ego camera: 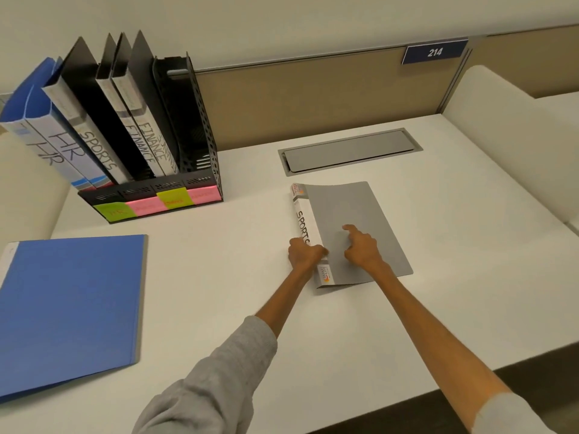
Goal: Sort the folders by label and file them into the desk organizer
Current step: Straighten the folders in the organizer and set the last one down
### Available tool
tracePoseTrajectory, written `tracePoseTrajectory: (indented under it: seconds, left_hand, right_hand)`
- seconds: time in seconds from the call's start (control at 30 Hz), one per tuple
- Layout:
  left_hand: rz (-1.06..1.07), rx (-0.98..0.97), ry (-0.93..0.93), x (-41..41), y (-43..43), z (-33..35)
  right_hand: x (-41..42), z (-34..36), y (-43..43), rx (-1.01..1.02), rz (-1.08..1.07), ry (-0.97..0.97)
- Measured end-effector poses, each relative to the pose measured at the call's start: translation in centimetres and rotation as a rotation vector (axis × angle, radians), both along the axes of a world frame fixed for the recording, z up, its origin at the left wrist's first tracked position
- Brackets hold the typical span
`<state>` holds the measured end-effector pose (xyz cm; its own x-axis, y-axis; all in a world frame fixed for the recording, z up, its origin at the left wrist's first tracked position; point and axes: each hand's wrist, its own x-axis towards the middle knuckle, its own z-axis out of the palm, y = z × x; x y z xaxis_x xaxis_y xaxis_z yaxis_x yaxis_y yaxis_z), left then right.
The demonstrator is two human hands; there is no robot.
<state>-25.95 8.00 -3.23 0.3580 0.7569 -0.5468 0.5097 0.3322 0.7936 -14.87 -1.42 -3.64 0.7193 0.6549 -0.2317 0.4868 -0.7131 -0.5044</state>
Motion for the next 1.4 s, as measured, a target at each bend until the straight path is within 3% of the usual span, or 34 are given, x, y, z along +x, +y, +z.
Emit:
tracePoseTrajectory:
  seconds: [0.27,0.47,0.73,1.17,1.3,1.4]
  left_hand:
    - [0.087,0.045,-0.234,-1.9,1.4,1.7]
    - [0.050,0.333,-0.400,-4.1,3.9,6.3]
    - [0.151,0.527,-0.577,-8.9,7.5,11.8]
    - [0.193,0.783,-0.634,-19.3,12.7,15.8]
    - [0.280,0.817,-0.610,-23.0,13.3,16.2]
    - [0.322,0.823,-0.565,-26.2,14.0,16.3]
  right_hand:
    - [-0.7,2.1,1.1,0.109,-0.010,-0.027]
    - [-2.8,6.3,5.2,0.297,0.045,0.002]
    - [-6.2,13.2,12.3,0.507,0.141,-0.046]
    - [-13.4,29.0,25.6,0.712,0.213,-0.081]
    - [-17.5,31.0,28.4,0.649,0.369,-0.176]
    - [-20.9,31.2,30.5,0.565,0.458,-0.131]
